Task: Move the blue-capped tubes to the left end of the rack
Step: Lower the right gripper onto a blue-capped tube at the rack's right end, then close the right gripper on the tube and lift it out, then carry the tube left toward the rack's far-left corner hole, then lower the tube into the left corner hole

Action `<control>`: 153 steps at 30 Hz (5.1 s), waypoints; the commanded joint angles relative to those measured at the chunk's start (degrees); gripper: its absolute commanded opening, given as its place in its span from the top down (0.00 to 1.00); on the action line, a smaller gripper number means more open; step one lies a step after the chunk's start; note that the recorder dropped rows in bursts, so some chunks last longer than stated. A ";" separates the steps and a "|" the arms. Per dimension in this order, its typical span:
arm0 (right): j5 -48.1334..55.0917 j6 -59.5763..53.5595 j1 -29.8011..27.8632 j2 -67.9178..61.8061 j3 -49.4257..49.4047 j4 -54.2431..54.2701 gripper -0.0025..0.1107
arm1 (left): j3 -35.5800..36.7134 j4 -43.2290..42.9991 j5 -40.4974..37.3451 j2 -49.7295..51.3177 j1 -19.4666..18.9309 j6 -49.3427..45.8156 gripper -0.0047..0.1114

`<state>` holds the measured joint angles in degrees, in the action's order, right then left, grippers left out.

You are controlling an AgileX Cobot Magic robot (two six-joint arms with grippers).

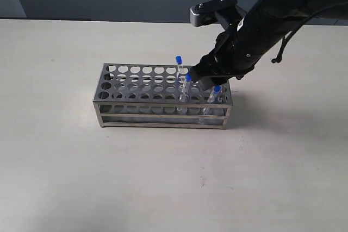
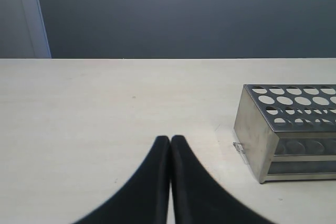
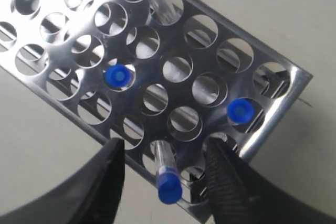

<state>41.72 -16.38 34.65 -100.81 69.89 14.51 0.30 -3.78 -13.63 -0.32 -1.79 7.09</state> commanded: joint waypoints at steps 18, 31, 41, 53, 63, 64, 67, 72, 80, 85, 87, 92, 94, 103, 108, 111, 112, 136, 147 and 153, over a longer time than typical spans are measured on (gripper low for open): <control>1.12 1.94 0.09 -3.70 0.49 -1.44 0.98 | -0.30 -0.12 0.39 0.32 0.36 -0.03 0.95; 2.92 1.94 0.09 2.33 0.74 -6.04 0.99 | -0.30 -0.12 0.39 0.32 0.36 -0.03 0.95; 5.37 1.94 0.09 8.56 0.74 -8.83 0.99 | -0.30 -0.12 0.39 0.32 0.36 -0.03 0.95; 9.32 1.68 0.12 9.63 8.84 -6.48 0.99 | -0.30 -0.12 0.39 0.32 0.36 -0.03 0.95; 5.23 -12.47 5.58 1.22 18.10 -0.91 0.99 | -0.30 -0.12 0.39 0.32 0.36 -0.03 0.95; 5.27 -13.23 6.45 -0.11 20.02 -1.01 0.99 | -0.30 -0.12 0.39 0.32 0.36 -0.03 0.95; 6.78 -14.11 8.37 -5.15 26.19 -2.29 0.99 | -0.30 -0.12 0.39 0.32 0.36 -0.03 0.95; 12.18 -15.65 9.61 -14.45 37.61 -2.86 0.99 | -0.30 -0.12 0.39 0.32 0.36 -0.03 0.95; 15.50 -19.38 12.75 -23.01 49.41 1.35 0.99 | -0.30 -0.12 0.39 0.32 0.36 -0.03 0.95; 15.00 -20.06 13.06 -25.52 49.76 2.58 0.99 | -0.30 -0.12 0.39 0.32 0.36 -0.03 0.95; 14.46 -20.06 13.06 -26.60 49.79 2.58 0.99 | -0.30 -0.12 0.39 0.32 0.36 -0.03 0.95; 13.00 -20.06 13.06 -28.14 49.79 3.16 0.99 | -0.30 -0.12 0.39 0.32 0.36 -0.03 0.95; 13.13 -20.06 13.06 -28.28 49.79 3.02 0.99 | -0.30 -0.12 0.39 0.32 0.36 -0.03 0.95; 14.02 -19.93 13.06 -27.04 49.79 -1.60 0.99 | -0.30 -0.12 0.39 0.32 0.36 -0.03 0.95; 14.61 -18.43 13.06 -25.28 49.79 -4.00 0.99 | -0.30 -0.12 0.39 0.32 0.36 -0.03 0.95; 15.18 -20.10 13.06 -25.28 49.79 -4.10 0.99 | -0.30 -0.12 0.39 0.32 0.36 -0.03 0.95; 15.16 -20.99 13.10 -25.28 49.79 -4.10 0.99 | -0.30 -0.12 0.39 0.32 0.36 -0.03 0.95; 17.91 -34.64 13.49 -25.61 49.79 -3.33 0.99 | -0.30 -0.12 0.39 0.32 0.36 -0.03 0.95; 16.94 -35.56 14.11 -27.74 49.79 -3.80 0.99 | -0.30 -0.12 0.39 0.32 0.36 -0.03 0.95; 16.19 -36.06 15.06 -28.21 49.79 -3.58 0.99 | -0.30 -0.12 0.39 0.32 0.36 -0.03 0.95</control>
<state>57.86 -51.81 49.16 -129.13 119.45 10.84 0.30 -3.78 -13.63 -0.32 -1.79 7.09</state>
